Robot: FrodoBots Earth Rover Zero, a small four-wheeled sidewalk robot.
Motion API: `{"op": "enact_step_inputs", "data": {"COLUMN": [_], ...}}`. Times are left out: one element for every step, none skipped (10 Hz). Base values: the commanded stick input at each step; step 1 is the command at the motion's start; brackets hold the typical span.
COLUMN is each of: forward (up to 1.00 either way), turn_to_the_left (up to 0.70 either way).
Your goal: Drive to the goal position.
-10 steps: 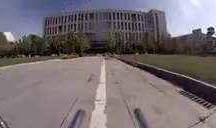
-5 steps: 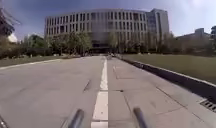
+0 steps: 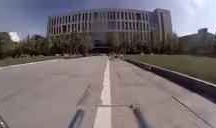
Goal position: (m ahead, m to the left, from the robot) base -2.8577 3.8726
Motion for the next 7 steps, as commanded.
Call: {"op": "enact_step_inputs", "data": {"forward": [1.0, 1.0, 1.0, 1.0, 1.0, 1.0, 1.0], "turn_to_the_left": [-0.02, -0.02, -0.02, 0.0, 0.0, 0.0, 0.01]}}
